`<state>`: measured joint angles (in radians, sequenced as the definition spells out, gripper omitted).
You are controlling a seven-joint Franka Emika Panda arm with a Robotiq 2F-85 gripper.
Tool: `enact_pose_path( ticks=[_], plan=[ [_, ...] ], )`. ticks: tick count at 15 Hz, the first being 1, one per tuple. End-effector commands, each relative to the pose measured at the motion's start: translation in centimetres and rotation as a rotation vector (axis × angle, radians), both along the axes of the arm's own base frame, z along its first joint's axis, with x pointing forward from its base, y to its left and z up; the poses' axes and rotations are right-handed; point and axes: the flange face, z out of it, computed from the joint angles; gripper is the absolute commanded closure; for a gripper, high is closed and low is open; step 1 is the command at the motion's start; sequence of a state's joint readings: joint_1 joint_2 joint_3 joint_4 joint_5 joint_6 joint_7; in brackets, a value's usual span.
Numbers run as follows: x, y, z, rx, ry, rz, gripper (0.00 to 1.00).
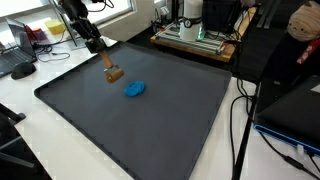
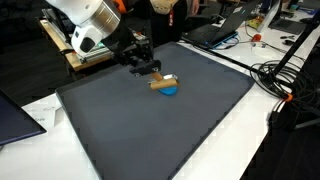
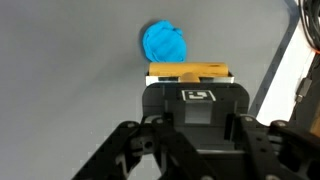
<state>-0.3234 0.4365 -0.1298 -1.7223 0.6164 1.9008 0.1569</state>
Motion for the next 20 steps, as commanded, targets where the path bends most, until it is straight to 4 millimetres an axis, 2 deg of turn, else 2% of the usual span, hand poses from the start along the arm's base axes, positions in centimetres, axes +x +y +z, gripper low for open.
enact_pose_path(
  ticks=[1,5,6,7,11,12,20],
  plan=[
    [0.5,-0.8,0.7,0.045,0.046,-0.062,0.77],
    [1.1,-1.7,1.2,0.036,0.060,-0.115,0.77],
    [0.5,-1.2,0.2,0.011,0.058,-0.081,0.77],
    [0.6,-1.3,0.2,0.009,0.059,-0.084,0.52],
    [0.5,-1.1,-0.3,0.011,0.067,-0.081,0.52],
    [0.5,-1.1,-0.3,0.011,0.068,-0.081,0.77],
    [0.9,-5.1,-2.3,0.077,0.165,-0.199,0.77]
  ],
)
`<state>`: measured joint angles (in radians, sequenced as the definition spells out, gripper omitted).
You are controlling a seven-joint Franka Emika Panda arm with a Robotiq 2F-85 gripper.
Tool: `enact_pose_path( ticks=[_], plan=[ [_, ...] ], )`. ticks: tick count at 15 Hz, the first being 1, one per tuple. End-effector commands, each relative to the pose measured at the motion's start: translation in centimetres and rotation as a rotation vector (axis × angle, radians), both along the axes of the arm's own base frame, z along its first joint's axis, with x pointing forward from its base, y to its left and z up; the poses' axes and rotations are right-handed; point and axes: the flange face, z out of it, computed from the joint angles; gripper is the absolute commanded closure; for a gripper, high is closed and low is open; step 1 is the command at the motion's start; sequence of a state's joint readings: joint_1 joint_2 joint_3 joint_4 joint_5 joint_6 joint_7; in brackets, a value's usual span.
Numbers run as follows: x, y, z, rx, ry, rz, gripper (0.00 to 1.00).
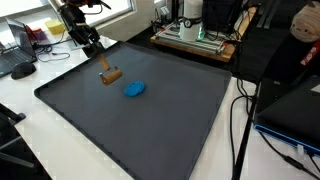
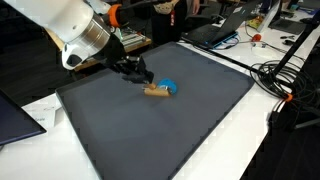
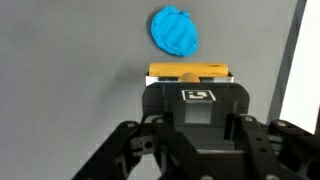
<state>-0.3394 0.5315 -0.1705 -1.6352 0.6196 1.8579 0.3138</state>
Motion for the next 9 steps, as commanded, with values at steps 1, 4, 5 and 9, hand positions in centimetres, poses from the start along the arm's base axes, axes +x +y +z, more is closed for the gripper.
enact_pose_path(
  ticks=[1,4,5,9],
  plan=[
    [0.6,-2.1,0.0,0.077,0.054,-0.052,0.77],
    [0.8,-3.4,-1.0,0.153,0.126,-0.058,0.77],
    [0.8,-3.9,-1.4,0.173,0.146,-0.062,0.77],
    [1.4,-5.7,-3.0,0.247,0.208,-0.092,0.77]
  ],
)
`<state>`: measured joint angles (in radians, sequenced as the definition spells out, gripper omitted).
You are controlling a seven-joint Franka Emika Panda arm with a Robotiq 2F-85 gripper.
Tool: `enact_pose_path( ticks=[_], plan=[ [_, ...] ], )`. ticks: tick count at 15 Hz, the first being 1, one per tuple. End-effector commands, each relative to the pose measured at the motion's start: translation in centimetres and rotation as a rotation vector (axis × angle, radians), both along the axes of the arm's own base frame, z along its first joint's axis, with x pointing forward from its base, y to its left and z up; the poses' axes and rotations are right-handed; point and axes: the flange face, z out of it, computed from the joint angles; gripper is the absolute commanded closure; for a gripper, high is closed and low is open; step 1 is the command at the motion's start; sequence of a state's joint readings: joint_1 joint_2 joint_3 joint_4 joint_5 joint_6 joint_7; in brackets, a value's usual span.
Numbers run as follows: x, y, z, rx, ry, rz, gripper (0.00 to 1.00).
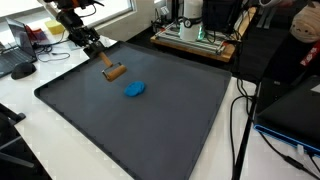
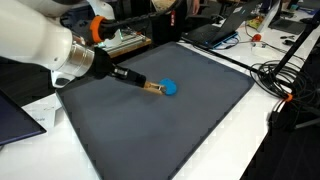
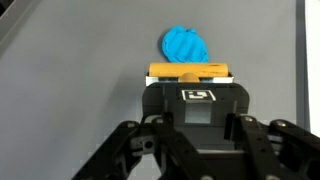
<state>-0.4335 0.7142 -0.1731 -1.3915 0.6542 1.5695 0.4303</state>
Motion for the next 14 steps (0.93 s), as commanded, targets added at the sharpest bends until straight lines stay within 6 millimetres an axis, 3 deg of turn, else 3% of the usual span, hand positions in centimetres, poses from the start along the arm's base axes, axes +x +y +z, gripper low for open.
enact_pose_path(
  ticks=[1,5,14],
  plan=[
    [1.3,-1.9,-0.7,0.089,0.036,-0.041,0.77],
    [2.3,-2.8,-1.9,0.139,0.065,-0.062,0.77],
    [5.2,-2.4,-3.3,0.107,0.177,-0.152,0.77]
  ],
)
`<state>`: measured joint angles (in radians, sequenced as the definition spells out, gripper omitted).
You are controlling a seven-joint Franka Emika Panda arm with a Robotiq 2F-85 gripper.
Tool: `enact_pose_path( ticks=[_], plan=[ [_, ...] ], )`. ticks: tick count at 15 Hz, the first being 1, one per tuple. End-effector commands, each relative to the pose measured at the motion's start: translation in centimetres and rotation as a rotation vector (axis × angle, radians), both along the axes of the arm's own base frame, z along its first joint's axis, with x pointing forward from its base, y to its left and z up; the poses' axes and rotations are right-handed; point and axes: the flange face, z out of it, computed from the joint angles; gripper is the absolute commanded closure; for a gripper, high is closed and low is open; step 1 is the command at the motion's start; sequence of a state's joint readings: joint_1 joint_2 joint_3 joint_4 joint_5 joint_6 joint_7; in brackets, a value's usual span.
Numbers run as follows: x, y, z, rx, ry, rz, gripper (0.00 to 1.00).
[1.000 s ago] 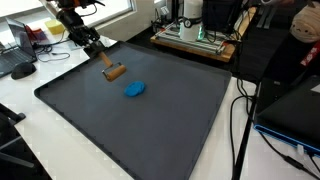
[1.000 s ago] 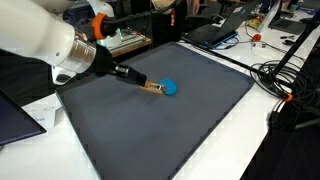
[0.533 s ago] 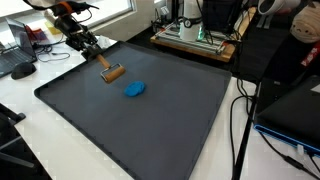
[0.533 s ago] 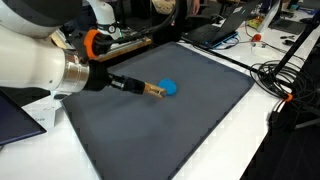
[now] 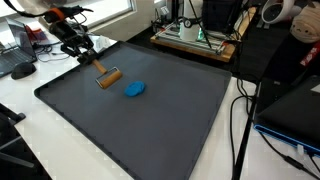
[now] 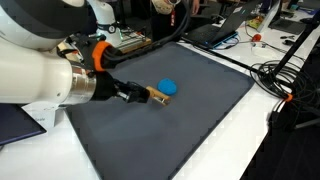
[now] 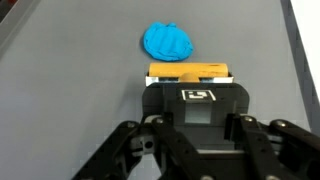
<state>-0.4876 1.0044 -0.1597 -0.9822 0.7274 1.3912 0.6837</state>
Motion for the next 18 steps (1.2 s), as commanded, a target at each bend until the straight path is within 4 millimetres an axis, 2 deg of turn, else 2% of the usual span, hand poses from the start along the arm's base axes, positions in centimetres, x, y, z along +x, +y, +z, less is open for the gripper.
enact_pose_path(
  ticks=[1,5,12,15,18],
  plan=[
    [1.2,-0.1,0.0,0.026,0.039,-0.035,0.77],
    [1.6,0.1,-0.7,0.018,0.069,-0.043,0.77],
    [1.3,1.1,2.4,-0.136,0.069,0.001,0.77],
    [1.2,3.4,4.6,-0.219,0.047,0.059,0.77],
    [1.3,6.7,6.7,-0.299,0.027,0.122,0.77]
  ],
)
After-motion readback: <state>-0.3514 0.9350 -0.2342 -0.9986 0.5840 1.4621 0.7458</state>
